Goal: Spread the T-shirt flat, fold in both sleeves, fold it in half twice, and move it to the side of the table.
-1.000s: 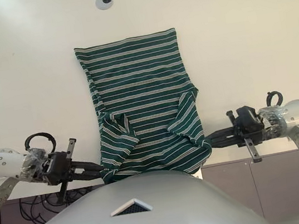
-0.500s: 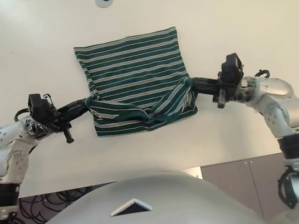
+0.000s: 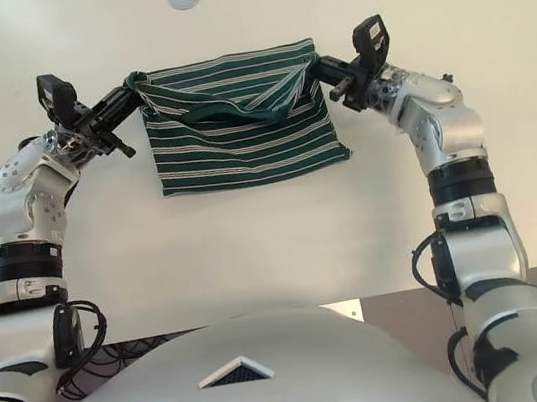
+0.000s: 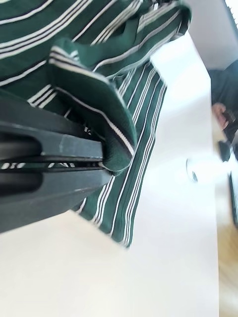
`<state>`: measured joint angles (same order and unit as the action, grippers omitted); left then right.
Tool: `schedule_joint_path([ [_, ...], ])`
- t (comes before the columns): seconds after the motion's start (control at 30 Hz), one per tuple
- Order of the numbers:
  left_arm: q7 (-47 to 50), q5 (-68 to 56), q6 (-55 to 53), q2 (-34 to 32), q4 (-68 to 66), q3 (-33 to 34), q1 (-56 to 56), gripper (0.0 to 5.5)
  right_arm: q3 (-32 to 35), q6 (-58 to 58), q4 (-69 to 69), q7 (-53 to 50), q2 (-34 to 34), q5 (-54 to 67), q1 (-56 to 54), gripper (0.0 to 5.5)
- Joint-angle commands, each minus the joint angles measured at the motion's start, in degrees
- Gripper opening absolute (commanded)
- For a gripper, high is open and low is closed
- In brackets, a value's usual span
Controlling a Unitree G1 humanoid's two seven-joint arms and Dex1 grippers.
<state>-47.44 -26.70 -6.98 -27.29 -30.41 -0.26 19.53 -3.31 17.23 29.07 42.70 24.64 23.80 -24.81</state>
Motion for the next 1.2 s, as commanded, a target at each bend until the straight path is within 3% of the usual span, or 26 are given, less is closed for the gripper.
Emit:
schedule_joint_path([
  [0.03,2.3,3.8,-1.3,2.1,-3.6,-0.2,3.9,0.01,1.4,-3.1,7.2,-2.0,-2.8,-3.4,-4.0,0.00],
  [0.13,4.1,5.9,-1.5,3.2,-7.1,0.6,5.7,0.01,3.2,-4.7,13.5,-2.7,-3.9,-4.5,-7.2,0.00],
  [0.27,6.5,7.9,-1.8,4.1,-12.6,1.9,8.4,0.00,6.5,-6.4,22.8,-3.5,-5.7,-4.5,-12.4,0.72],
  [0.57,11.3,6.2,-6.9,5.8,-27.9,9.8,18.9,1.49,19.7,-5.6,40.8,-12.9,-9.6,0.5,-24.3,2.22],
  [0.67,10.8,5.0,-9.4,5.8,-31.8,12.6,21.2,1.91,20.9,-8.4,42.4,-14.0,-9.4,-0.9,-24.9,2.71],
  [0.77,7.8,3.4,-9.5,5.8,-31.4,15.1,21.5,2.26,18.1,-16.0,39.8,-7.8,-9.8,-4.5,-23.1,3.20],
  [0.83,4.1,4.7,-1.3,6.3,-25.8,14.0,18.4,2.26,12.7,-26.2,36.0,-2.8,-9.9,-10.2,-20.1,3.45],
  [0.93,-2.6,11.4,17.3,8.4,-7.8,5.5,6.8,2.26,-0.8,-42.5,32.9,-5.2,-6.5,-26.8,-15.0,3.45],
  [1.0,-8.5,14.2,25.8,8.2,1.3,-0.5,-0.3,2.26,-6.9,-46.4,33.4,-9.3,-4.1,-35.5,-13.8,3.45],
  [1.1,-14.1,19.1,31.9,5.7,6.8,-8.1,-7.0,2.26,-12.2,-47.3,35.6,-13.9,-2.2,-43.4,-13.7,3.45],
  [1.2,-11.5,29.4,37.2,2.2,4.2,-13.1,-8.4,2.26,-14.7,-47.5,36.9,-14.4,-1.2,-46.2,-13.7,3.45],
])
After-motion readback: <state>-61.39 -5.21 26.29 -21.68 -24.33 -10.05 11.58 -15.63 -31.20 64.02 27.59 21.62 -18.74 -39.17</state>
